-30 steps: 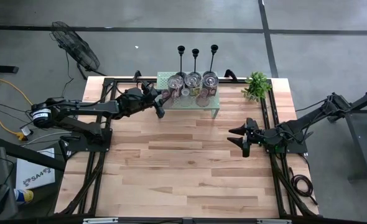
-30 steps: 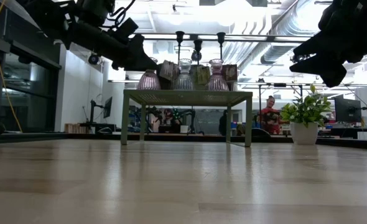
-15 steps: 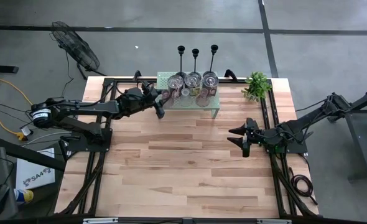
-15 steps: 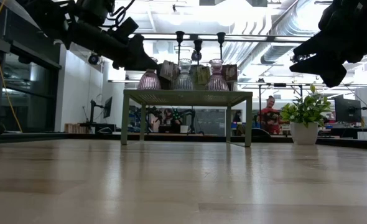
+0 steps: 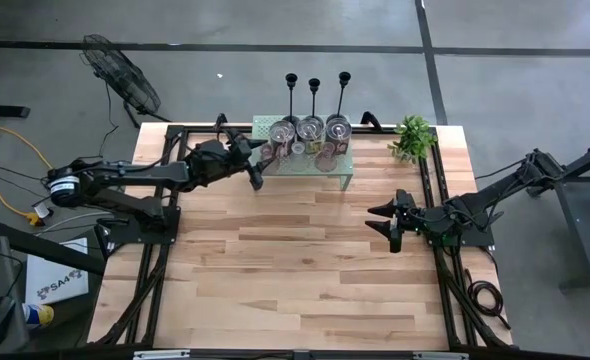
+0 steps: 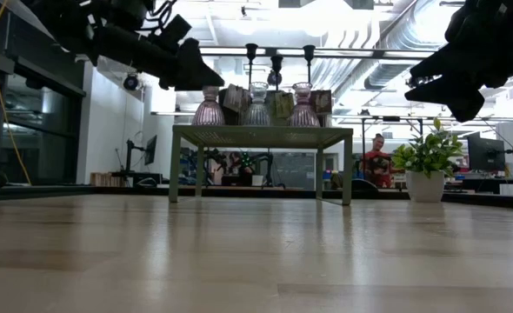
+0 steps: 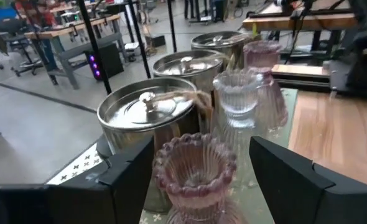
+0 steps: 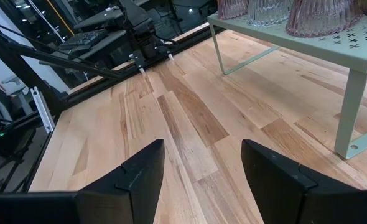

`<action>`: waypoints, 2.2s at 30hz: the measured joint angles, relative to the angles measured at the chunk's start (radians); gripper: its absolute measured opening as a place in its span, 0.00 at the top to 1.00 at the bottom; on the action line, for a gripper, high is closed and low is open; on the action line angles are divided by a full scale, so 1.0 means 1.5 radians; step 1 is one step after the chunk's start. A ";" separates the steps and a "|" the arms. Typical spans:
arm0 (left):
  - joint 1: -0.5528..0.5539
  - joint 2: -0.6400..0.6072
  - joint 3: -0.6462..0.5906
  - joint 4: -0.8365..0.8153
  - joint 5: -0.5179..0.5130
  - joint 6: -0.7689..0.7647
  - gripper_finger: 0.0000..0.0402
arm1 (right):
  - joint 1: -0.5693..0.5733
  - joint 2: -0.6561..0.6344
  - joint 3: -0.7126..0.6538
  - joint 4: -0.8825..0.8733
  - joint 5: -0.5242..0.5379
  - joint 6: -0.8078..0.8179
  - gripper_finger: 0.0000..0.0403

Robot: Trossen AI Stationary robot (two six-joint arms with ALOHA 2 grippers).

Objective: Pick & Place candle stick holders
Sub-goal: Return to Home Position

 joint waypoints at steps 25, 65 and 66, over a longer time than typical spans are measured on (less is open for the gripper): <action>0.000 -0.263 -0.065 -0.162 0.199 -0.071 0.63 | 0.000 0.000 0.000 0.000 0.000 0.000 0.49; -0.262 -0.792 -0.350 -0.360 0.124 -0.141 1.00 | 0.000 0.000 0.000 0.000 0.000 0.000 0.49; -0.262 -0.791 -0.358 -0.342 0.130 -0.141 1.00 | 0.000 0.000 0.000 0.000 0.000 0.000 0.49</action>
